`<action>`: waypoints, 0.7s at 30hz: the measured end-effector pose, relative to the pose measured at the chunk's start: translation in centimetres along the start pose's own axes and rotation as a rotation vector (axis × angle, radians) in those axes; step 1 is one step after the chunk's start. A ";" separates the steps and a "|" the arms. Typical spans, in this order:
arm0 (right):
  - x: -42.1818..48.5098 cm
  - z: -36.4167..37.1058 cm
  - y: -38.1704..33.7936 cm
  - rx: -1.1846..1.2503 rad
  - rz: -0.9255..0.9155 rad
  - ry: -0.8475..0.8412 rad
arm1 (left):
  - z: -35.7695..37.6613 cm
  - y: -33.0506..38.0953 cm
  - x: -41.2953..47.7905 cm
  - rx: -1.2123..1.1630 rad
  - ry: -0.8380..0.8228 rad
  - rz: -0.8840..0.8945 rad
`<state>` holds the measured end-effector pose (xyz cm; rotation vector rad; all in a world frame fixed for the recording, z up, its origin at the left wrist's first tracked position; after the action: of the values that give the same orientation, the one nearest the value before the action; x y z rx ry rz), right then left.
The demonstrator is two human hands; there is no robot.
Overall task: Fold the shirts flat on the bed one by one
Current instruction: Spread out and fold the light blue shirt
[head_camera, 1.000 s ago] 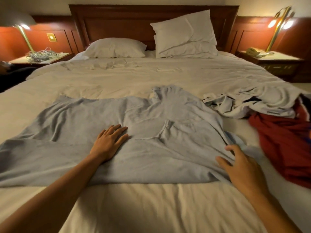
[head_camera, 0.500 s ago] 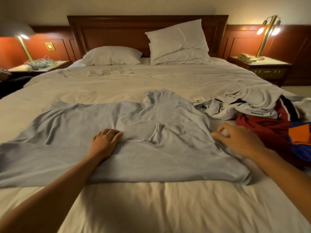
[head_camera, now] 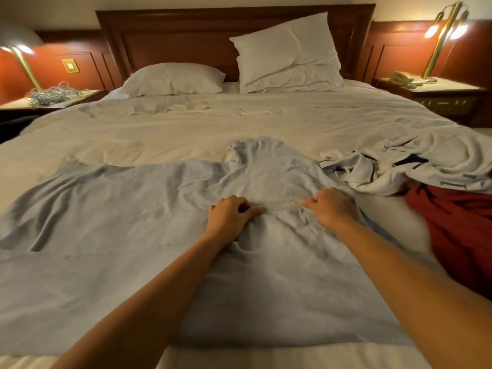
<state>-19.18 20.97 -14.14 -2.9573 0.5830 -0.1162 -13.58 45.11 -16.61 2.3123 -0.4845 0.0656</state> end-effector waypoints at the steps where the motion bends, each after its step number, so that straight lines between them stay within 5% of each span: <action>1: 0.2 0.3 0.4 0.049 -0.003 0.008 | 0.2 -0.4 0.0 -0.016 0.025 0.006; 5: 0.4 -0.2 1.8 0.464 0.000 0.088 | 0.2 -0.2 0.1 -0.115 0.000 -0.031; 10: -4.0 -6.0 4.1 0.893 -0.206 0.090 | -5.0 3.6 -2.0 -0.595 -0.207 0.040; 14: -11.1 -8.6 8.5 0.794 -0.374 -0.206 | -9.1 4.6 -7.0 -0.563 -0.430 0.078; 21: -16.0 -5.8 8.0 0.354 -0.127 -0.150 | -4.9 3.9 -13.3 -0.410 -0.123 -0.254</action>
<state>-37.54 19.13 -10.33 -2.6269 0.3158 -0.0072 -26.86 50.34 -13.07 1.9601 -0.2334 -0.2765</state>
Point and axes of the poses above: each hand's wrist, its own x-axis towards the middle knuckle, its own z-axis out of the palm, y = z × x, the point moved 1 cm from there along x, towards the middle knuckle, and after that the axes turned 6 degrees about -x, right-handed, at the moved point
